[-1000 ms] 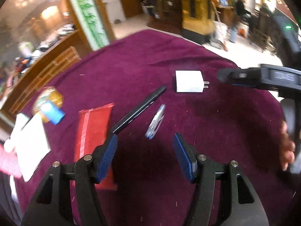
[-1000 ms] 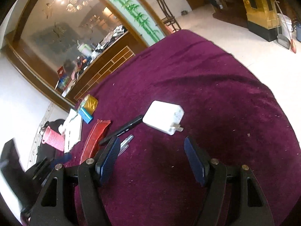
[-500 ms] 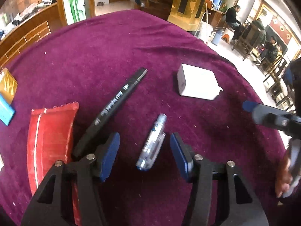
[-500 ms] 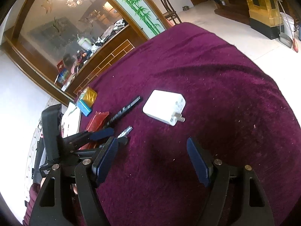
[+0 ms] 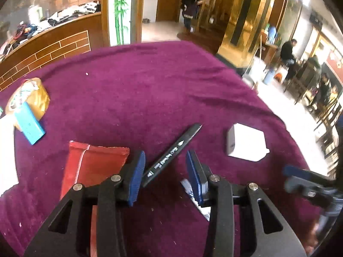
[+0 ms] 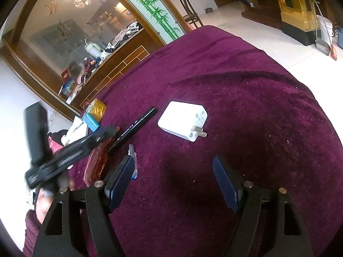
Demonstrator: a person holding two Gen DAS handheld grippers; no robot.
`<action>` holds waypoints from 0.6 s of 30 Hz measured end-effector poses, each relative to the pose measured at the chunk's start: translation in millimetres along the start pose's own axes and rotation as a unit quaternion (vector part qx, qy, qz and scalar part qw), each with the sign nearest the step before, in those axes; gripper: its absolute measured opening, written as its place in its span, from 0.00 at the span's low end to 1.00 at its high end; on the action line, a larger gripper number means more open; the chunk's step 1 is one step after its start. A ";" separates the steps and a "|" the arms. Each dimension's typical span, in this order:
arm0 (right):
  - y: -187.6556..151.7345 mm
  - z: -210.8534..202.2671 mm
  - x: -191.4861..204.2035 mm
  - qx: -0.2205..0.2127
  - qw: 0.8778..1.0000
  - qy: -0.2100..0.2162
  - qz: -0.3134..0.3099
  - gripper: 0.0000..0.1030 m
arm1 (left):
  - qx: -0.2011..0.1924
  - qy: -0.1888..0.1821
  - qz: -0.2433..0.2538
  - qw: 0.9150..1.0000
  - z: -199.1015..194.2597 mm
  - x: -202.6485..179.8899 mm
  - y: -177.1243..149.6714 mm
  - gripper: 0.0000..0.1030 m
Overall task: Organize objects
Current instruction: 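Grasp the black marker with the left gripper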
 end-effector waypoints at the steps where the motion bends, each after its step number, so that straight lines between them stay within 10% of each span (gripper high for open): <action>1: -0.3 0.8 -0.2 0.002 1.000 0.000 0.001 0.69 | 0.007 0.011 0.020 1.000 7.1 -6.6 -1.2 0.36; 5: -2.1 4.5 -2.4 0.009 1.000 -0.001 0.005 0.69 | 0.021 0.046 0.068 0.996 19.0 -17.5 -5.8 0.35; 8: -3.8 5.9 -1.7 0.010 1.000 0.000 0.005 0.69 | 0.040 0.034 0.055 0.997 18.5 -15.5 -7.7 0.12; 18: -13.9 18.9 16.9 0.032 0.998 -0.002 -0.050 0.68 | 0.093 0.027 0.035 0.995 -39.4 -9.8 -88.2 0.11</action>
Point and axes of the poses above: each gripper's, at about its wrist camera, not at the fingertips, and z roughly the way its jaws point, x to its left, y to its top, the point moved 2 cm from there along z, roughly the way its jaws point, and after that the axes turned 13 degrees about y, right-handed, at the moved point
